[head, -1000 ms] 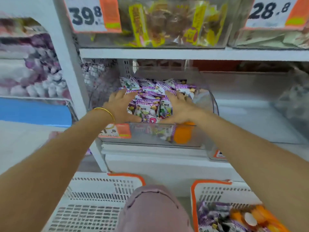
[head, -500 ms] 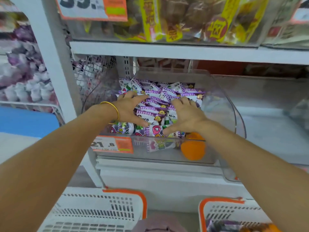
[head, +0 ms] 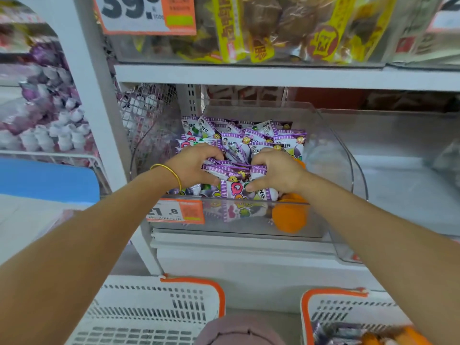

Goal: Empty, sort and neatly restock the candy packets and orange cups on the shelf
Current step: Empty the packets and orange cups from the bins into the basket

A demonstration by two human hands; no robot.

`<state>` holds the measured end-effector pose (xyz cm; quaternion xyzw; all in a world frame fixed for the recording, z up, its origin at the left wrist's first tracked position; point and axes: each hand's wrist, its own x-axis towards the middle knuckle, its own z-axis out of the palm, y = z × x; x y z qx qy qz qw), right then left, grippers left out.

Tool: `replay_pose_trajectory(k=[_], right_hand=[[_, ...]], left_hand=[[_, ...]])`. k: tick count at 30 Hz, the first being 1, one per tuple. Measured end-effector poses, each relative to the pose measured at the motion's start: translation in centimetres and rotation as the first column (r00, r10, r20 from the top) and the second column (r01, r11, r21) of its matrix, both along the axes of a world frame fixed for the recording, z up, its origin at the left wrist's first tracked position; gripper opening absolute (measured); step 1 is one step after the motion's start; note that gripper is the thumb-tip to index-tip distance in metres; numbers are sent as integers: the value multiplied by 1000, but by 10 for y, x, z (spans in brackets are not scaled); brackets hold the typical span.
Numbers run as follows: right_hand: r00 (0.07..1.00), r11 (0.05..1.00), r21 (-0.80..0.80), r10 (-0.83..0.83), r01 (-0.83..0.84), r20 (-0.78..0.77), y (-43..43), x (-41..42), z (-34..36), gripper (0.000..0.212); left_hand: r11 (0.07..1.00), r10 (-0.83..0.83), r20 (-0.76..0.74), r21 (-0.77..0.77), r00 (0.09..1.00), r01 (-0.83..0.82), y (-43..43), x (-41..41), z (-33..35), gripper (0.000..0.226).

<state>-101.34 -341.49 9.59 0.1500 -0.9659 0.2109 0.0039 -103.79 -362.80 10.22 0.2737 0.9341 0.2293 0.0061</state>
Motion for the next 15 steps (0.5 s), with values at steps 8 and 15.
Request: replay_pose_trajectory(k=[8, 15], right_hand=[[983, 993, -120, -10, -12, -184, 2, 2, 11, 37], [939, 970, -244, -66, -19, -337, 16, 11, 57, 30]], left_hand=[[990, 35, -155, 140, 987, -13, 6, 6, 4, 25], [976, 79, -329, 218, 941, -6, 15, 10, 43, 18]])
